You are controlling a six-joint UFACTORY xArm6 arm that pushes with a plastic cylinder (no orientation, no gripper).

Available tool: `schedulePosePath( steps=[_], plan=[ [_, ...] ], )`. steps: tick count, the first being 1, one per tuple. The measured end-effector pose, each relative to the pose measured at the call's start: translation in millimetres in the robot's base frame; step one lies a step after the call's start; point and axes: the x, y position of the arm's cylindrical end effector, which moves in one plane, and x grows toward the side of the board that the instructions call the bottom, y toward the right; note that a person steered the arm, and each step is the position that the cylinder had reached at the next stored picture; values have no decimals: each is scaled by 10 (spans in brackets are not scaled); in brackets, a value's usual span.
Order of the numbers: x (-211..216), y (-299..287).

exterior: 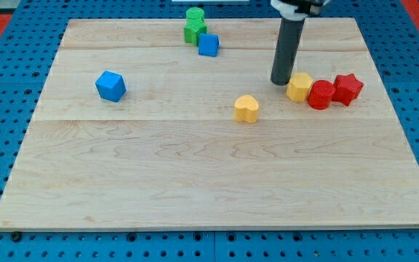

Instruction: Move the blue cube to the top of the yellow heart

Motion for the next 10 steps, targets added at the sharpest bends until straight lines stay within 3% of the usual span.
schedulePosePath(
  steps=[1,2,4,5,6,7,8,9,10],
  plan=[
    [88,-1131],
    [712,-1484],
    [661,-97],
    [1151,22],
    [1451,-1303],
    [976,-2600],
    [287,-3240],
    [62,-3408],
    [-30,-2174]
  ],
)
